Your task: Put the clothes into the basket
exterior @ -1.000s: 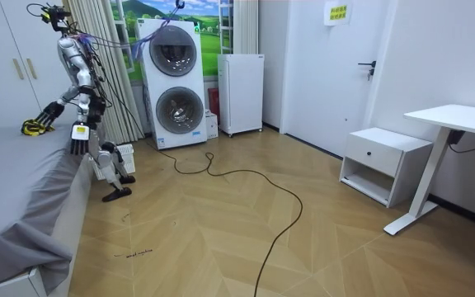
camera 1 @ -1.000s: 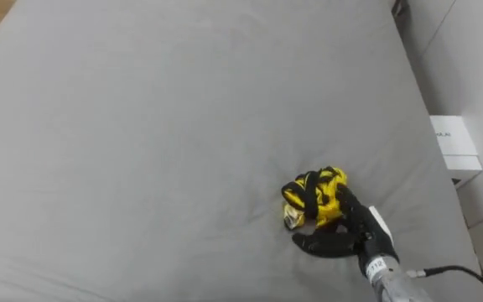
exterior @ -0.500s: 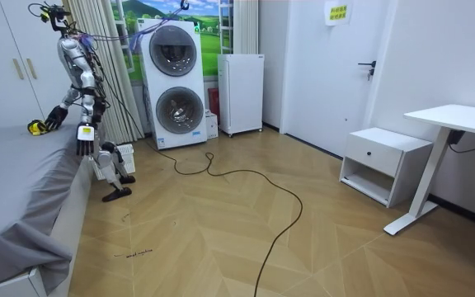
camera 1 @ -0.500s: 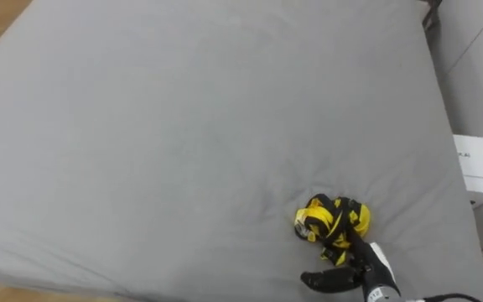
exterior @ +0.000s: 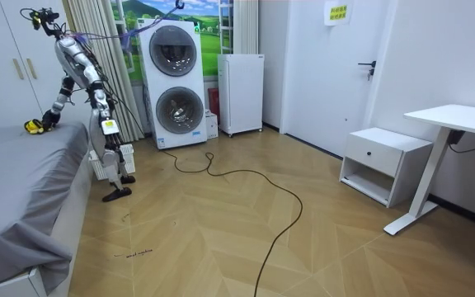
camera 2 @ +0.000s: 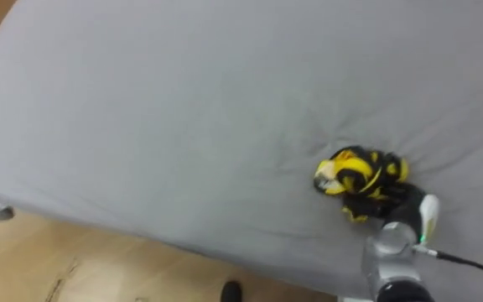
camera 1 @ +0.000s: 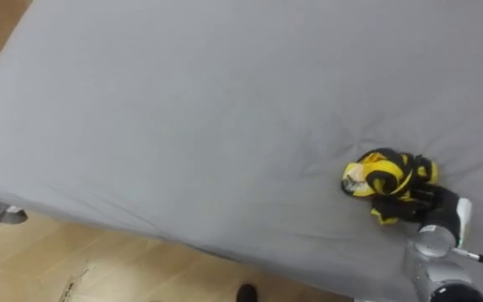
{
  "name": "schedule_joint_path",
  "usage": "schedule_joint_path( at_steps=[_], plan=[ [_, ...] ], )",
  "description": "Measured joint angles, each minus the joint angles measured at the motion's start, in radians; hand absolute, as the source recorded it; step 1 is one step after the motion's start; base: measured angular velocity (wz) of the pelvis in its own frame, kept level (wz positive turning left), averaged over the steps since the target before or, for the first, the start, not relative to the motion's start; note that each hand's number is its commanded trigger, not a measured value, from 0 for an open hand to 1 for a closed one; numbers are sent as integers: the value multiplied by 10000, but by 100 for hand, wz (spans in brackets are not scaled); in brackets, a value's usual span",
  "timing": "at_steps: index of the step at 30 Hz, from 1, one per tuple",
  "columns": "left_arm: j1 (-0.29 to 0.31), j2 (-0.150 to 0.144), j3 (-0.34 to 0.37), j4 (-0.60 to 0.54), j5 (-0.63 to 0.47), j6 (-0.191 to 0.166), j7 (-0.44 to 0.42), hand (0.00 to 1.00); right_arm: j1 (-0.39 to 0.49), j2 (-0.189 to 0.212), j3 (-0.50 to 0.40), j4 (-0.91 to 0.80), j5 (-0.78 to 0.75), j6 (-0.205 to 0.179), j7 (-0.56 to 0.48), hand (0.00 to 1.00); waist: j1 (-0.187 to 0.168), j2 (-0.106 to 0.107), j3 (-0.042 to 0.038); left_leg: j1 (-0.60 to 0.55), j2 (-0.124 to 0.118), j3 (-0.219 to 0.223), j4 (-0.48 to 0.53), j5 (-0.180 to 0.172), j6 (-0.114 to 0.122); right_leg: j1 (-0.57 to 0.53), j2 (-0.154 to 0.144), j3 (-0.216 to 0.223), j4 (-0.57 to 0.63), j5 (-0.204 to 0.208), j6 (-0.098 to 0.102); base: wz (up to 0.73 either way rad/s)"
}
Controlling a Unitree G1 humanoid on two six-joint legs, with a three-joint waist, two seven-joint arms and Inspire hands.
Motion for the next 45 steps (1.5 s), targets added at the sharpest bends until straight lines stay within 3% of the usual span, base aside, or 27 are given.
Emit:
schedule_joint_path(
  at_steps=[1,2,3,5,6,9,18,26,30,35,37,39,41,45],
  plan=[
    [-30,0,-99,65,3,1,-2,0,-13,1,9,17,69,0,-80,5,9,-1,0,7,-11,5,-39,20,10,-8,-13,1,10,-3,5,7],
    [-119,-10,-263,90,4,36,-9,0,-17,2,13,16,121,-9,-211,17,11,-12,7,-13,-12,5,-52,30,22,-73,-39,36,88,-18,25,4],
    [-198,-50,-297,93,15,54,-11,0,-30,0,9,16,193,-38,-263,54,15,-19,12,-50,-13,7,-59,42,43,-189,-58,103,234,-39,49,0],
    [-338,-82,-299,71,82,67,-10,0,-123,-1,3,24,285,-70,-329,91,18,-29,19,-153,-44,57,-58,62,76,-375,-134,163,430,-76,73,-2],
    [-449,-82,-298,57,122,64,3,0,-223,-16,0,24,294,-70,-342,100,-11,-32,23,-240,-68,84,-59,82,108,-527,-207,190,540,-98,87,-3],
    [-640,-84,-338,-46,95,49,27,0,-359,-75,-14,30,427,-64,-350,100,-98,-30,24,-360,-171,89,-86,126,178,-736,-250,385,714,-200,155,0],
    [-777,-78,-543,-310,-49,-53,-37,0,-626,-395,-13,134,634,23,-314,100,-113,-64,47,-335,-399,64,-206,242,366,-899,-552,384,1057,-275,299,2],
    [-785,-46,-543,-356,-63,-50,-46,0,-624,-732,20,127,638,40,-113,100,-120,-119,89,-348,-444,95,-213,263,398,-903,-566,438,1043,-318,359,0],
    [-787,-45,-547,-348,-109,-73,-42,0,-534,-762,205,81,658,42,-80,100,-185,-164,82,-211,-463,105,-296,263,399,-859,-495,817,1092,-316,363,2],
    [-757,-32,-529,-355,-96,-113,-38,0,-62,-752,250,-299,733,49,136,100,-241,-456,17,329,-405,369,-595,264,398,-370,-384,999,783,-310,372,-4],
    [-753,-4,-476,-393,-54,-164,-28,0,426,-745,252,-1038,864,60,134,100,-349,-636,-53,494,-388,437,-655,263,397,-140,-343,974,637,-313,374,8],
    [-608,-4,-434,-618,-73,-180,-7,0,1064,-746,235,-2107,1032,53,134,100,-478,-876,-80,968,-353,954,-751,262,398,362,-344,980,430,-319,385,-2],
    [-450,17,-414,-805,-76,-252,12,0,1463,-745,218,-2717,1084,44,139,100,-735,-1049,-101,1396,-367,1057,-809,243,391,894,-319,980,156,-326,403,4],
    [-179,-4,-11,-968,-60,-260,92,0,2796,-625,153,-4227,1063,42,252,100,-954,-1415,-299,2417,-187,1414,-989,-157,328,1831,7,1669,-320,-327,391,-24]
  ],
)
